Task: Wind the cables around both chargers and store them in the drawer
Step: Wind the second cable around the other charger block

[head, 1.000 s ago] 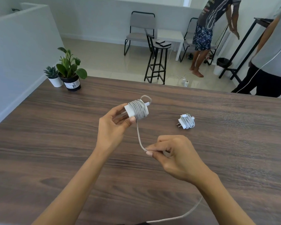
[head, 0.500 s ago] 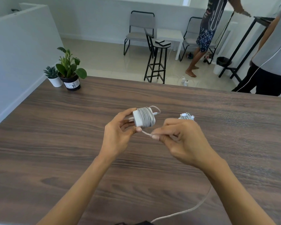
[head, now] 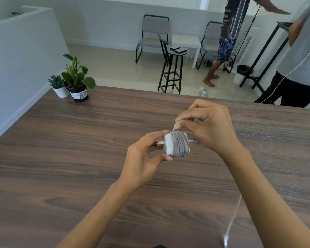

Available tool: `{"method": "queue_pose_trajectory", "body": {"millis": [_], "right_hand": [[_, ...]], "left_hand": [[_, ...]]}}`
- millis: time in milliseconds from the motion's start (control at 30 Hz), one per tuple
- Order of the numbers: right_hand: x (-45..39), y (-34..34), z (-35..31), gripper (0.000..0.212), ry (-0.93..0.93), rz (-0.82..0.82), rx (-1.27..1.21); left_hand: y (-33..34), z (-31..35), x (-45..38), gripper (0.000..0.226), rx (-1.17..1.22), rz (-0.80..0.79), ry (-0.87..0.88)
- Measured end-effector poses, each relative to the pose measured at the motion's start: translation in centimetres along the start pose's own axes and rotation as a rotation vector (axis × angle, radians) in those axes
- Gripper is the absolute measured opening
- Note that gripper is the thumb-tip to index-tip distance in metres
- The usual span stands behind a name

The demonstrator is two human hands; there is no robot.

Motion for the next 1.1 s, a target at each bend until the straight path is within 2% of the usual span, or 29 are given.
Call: {"method": "queue_pose_trajectory", "body": {"millis": [133,300,600,733,867,967,1000,1100], "right_hand": [[-0.6,-0.2,0.8,0.008,0.022,0.084,-0.041],[-0.9,0.2,1.6,0.002,0.035,0.110,-0.049],[0.9,1.1,2.5,0.011,0.114,0.203,0.071],[1.3,1.7,3.4,0.013,0.262,0.114,0.035],[3.0,2.2,4.6,0.005,0.392,0.033,0.004],[5.4,2.5,5.1,0.035,0.516,0.013,-0.011],[6.3,2.8,5.1,0.036,0.558,-0.002,-0.015],[8.2,4.0,3.9,0.012,0.611,-0.053,-0.067]], "left_hand": [[0.1,0.7,0.7,0.061,0.037,-0.034,-0.020],[0.5,1.4,2.0,0.065,0.072,-0.084,-0.049],[0.1,1.9,2.0,0.063,0.095,-0.092,-0.080],[-0.4,2.1,2.0,0.060,0.118,-0.060,-0.067],[-1.0,3.1,1.8,0.057,0.156,0.002,-0.040],[-2.1,3.2,0.9,0.058,0.191,0.096,-0.047],[-2.4,3.1,0.5,0.060,0.187,0.123,-0.052],[-2.8,2.9,-0.2,0.059,0.188,0.185,-0.094]]}}
Point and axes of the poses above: each hand's wrist, its own x-axis away from the middle knuckle, its own y-axis out of the palm, z = x × y, the point moved 5 cm from there along -x, towards the middle knuckle, and after that the axes turned 14 degrees about z, right-handed, at the moved point
